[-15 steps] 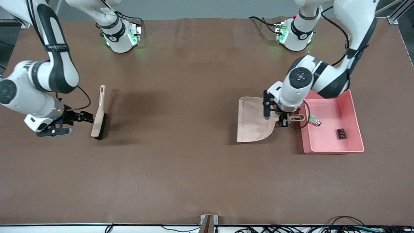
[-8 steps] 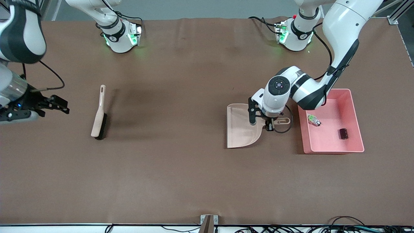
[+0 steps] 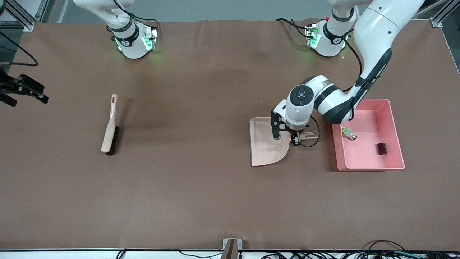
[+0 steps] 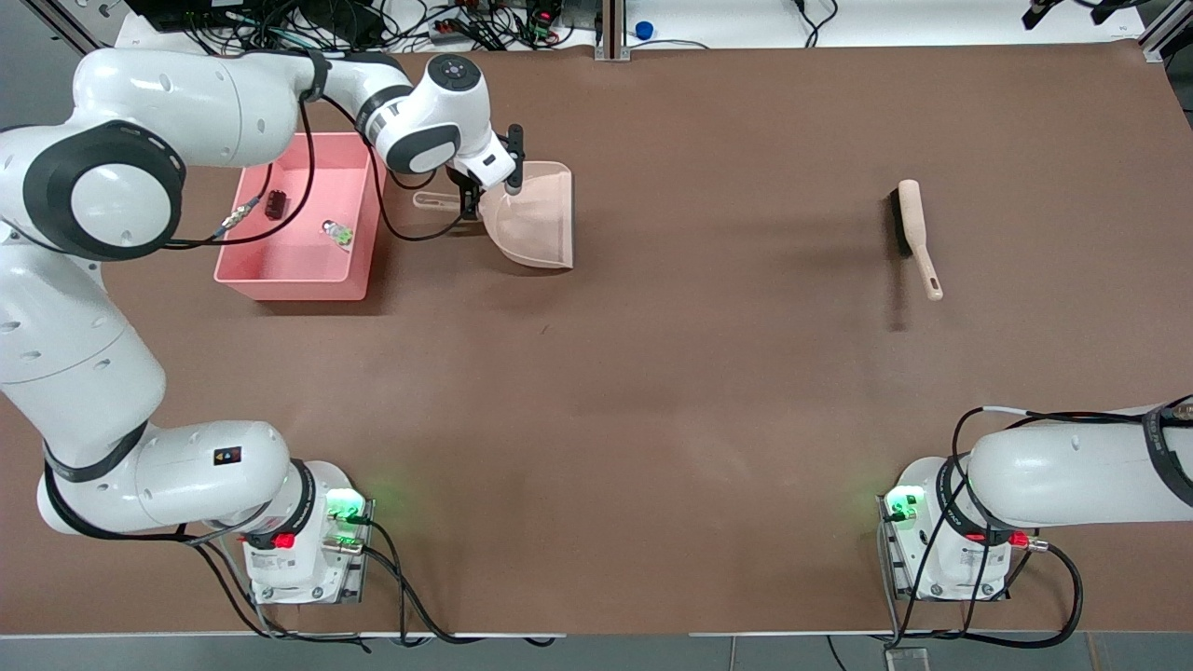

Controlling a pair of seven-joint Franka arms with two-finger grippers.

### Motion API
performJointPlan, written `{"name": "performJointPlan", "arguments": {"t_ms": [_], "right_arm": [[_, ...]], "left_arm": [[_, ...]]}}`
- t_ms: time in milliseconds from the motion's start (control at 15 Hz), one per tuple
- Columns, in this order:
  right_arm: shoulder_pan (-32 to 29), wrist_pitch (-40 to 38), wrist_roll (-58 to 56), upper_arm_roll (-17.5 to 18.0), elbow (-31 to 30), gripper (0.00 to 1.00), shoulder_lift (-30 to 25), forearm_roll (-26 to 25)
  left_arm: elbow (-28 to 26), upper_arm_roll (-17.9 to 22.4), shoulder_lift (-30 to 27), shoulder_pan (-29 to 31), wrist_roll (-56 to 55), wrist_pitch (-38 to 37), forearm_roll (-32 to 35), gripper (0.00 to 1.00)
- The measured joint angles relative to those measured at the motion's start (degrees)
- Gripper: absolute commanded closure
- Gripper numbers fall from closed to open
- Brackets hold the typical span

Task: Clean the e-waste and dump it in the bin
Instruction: 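Lower the dustpan onto the table with the left gripper while the right releases the brush, then open the left gripper and lift it off the dustpan handle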

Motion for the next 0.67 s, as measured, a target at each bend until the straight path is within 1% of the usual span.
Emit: {"name": "performJointPlan", "arguments": {"t_ms": [200, 333, 467, 600, 667], "right_arm": [[0.00, -4.01, 4.68, 0.05, 2.24, 0.00, -0.69, 0.00], [0.00, -5.06, 5.82, 0.05, 2.38, 0.00, -0.63, 0.00], [-0.01, -5.11, 5.85, -0.02, 2.47, 0.00, -0.50, -0.02], [-0.01, -5.11, 5.85, -0.05, 2.87, 0.00, -0.43, -0.05], [-0.01, -5.11, 5.85, -0.07, 2.98, 0.00, -0.41, -0.06]], "left_arm": [[1.98, -0.29, -0.08, -1.10, -7.72, -0.30, 0.00, 0.00], [4.16, -0.49, -0.47, -1.00, -10.08, -1.03, -1.84, 0.00], [6.88, -0.43, -1.07, 0.57, -10.45, -1.61, -5.33, 0.00], [9.51, -0.48, -2.18, 2.60, -10.68, -3.22, -6.22, 0.00], [11.08, -0.51, -3.13, 3.07, -11.84, -5.32, -6.70, 0.00]]}}
